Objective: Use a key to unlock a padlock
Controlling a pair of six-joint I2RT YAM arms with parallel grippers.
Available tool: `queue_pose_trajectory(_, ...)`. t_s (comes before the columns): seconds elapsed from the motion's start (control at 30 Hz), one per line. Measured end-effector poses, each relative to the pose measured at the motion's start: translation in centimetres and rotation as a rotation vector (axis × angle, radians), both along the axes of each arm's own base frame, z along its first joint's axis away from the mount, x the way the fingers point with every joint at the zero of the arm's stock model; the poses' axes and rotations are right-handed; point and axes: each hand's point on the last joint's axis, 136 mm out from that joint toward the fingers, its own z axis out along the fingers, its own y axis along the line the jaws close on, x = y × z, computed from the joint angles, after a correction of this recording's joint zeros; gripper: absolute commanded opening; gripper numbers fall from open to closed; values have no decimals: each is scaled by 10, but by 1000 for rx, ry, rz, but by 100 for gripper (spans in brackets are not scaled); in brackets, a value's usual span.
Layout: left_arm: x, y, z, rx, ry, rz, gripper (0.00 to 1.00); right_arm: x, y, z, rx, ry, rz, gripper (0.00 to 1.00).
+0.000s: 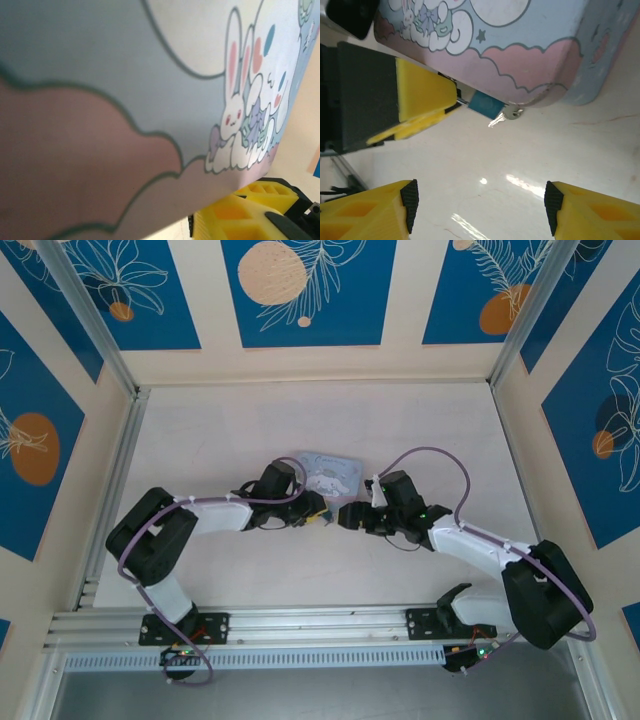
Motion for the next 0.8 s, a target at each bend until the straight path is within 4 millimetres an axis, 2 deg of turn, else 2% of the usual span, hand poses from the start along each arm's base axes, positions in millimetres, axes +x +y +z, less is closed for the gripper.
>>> queue_pose_trajectory(0.13,-1,4,0,17,-8,5,51,7,9,5,71,20,-33,70)
queue_pose_trajectory(0.23,-5,12,2,43,-19,10,67,11,14,7,104,30,-44,70)
queue_pose_trajectory(0.43,-8,29,30,81,-87,31,91,23,19,-5,107,76,-66,70)
queue_pose_trajectory(0.53,-8,37,39,115,-116,42,98,39,20,-4,111,76,-85,69)
queue_pose_trajectory(0.8,6,53,50,201,-149,73,100,91,9,12,141,23,-145,66)
